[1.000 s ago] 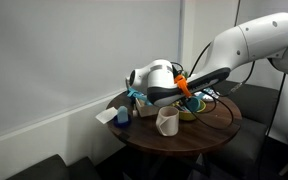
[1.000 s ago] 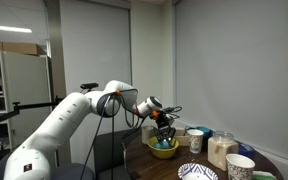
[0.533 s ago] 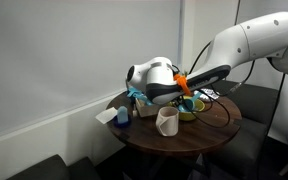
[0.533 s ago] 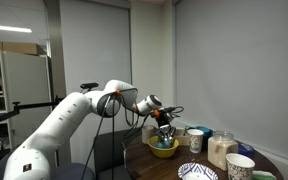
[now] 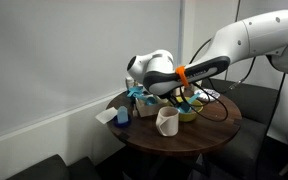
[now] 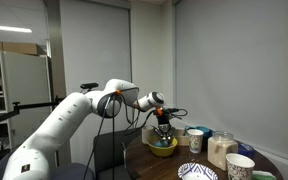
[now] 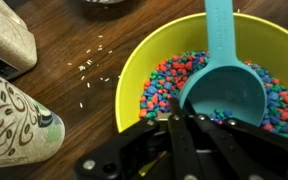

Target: Use the blue scoop to scoop up the contents in the bowl into the cup

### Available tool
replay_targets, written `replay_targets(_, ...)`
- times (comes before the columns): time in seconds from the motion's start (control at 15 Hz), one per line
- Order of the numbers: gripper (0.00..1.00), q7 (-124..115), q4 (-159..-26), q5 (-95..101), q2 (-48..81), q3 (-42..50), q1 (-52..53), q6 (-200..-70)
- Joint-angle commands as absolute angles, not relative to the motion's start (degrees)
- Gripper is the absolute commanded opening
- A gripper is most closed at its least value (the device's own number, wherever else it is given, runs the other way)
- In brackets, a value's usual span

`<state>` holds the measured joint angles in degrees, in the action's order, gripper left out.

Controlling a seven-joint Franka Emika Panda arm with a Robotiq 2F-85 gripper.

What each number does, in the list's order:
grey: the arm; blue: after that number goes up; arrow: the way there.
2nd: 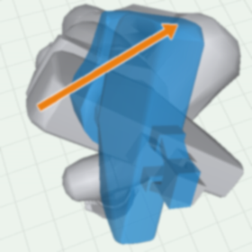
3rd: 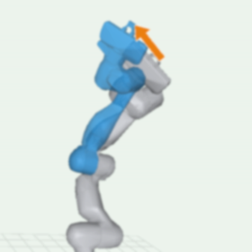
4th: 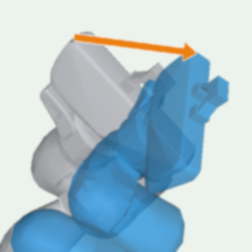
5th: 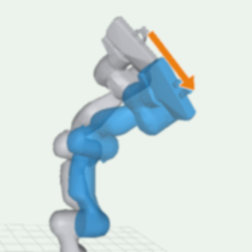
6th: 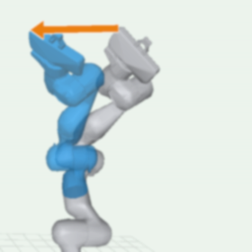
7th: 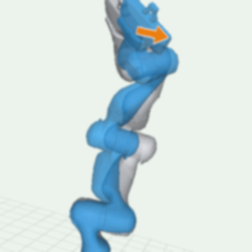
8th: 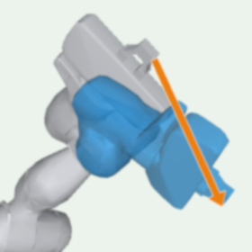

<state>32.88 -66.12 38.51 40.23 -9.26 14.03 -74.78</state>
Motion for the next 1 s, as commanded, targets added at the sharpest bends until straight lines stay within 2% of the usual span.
replay_targets(0.0, 0.01, 35.07, -63.58, 30.98, 41.93, -10.82, 12.17, -78.75)
replay_targets(0.93, 0.01, 40.39, -68.25, 15.97, 36.86, -15.94, 2.83, -92.54)
